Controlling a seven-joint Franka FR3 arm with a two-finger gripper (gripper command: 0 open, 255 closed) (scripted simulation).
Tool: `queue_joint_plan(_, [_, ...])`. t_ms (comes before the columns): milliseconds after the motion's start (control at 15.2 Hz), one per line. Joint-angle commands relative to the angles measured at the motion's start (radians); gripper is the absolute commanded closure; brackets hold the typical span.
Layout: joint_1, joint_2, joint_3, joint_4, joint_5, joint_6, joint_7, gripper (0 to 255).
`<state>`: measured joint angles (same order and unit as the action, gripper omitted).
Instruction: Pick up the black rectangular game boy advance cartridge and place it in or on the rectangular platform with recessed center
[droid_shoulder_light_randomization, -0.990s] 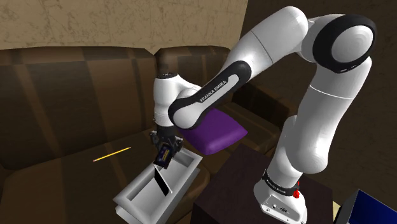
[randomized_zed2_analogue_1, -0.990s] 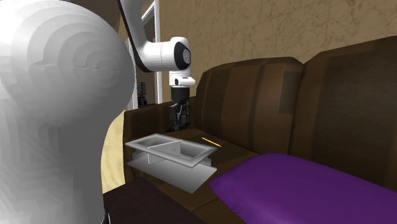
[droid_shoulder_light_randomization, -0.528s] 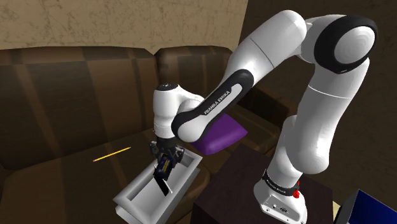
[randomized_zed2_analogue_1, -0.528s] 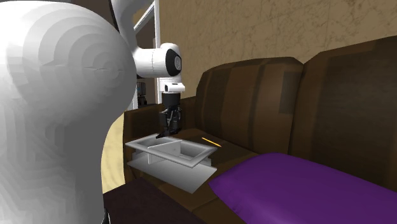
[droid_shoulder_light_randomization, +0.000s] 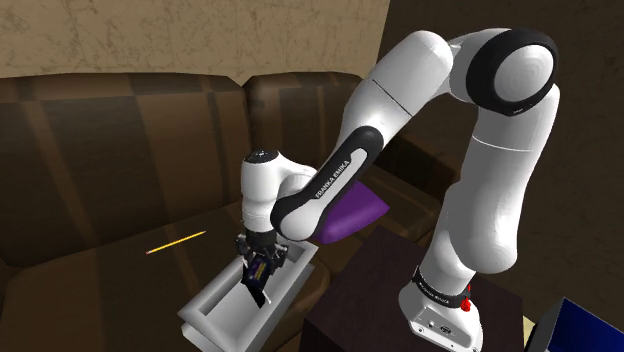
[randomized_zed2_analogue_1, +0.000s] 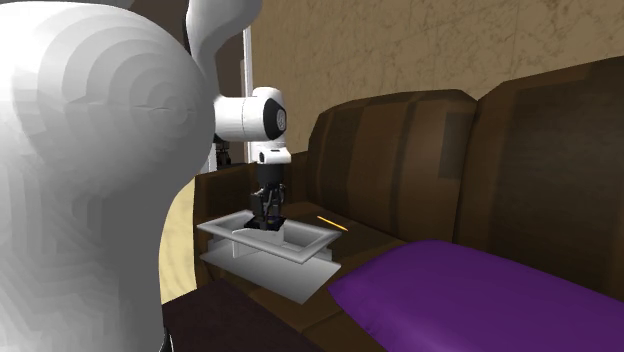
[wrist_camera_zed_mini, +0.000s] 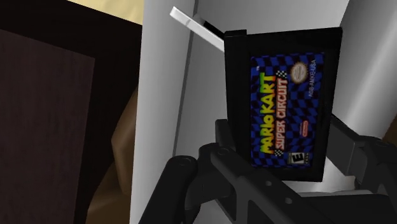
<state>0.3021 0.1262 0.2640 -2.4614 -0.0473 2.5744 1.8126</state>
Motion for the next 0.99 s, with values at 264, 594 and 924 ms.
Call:
queue_joint_plan(264, [0.001, 0.027, -0.005, -0.001, -0.015, 0.028, 0.008, 255])
queue_joint_plan(594, [0.004, -0.076, 0.021, -0.082, 0.039, 0.110, -0.016, 0])
queue_joint_plan(924, [0.022, -0.159, 0.041, -0.175, 0.100, 0.234, -0.042, 0])
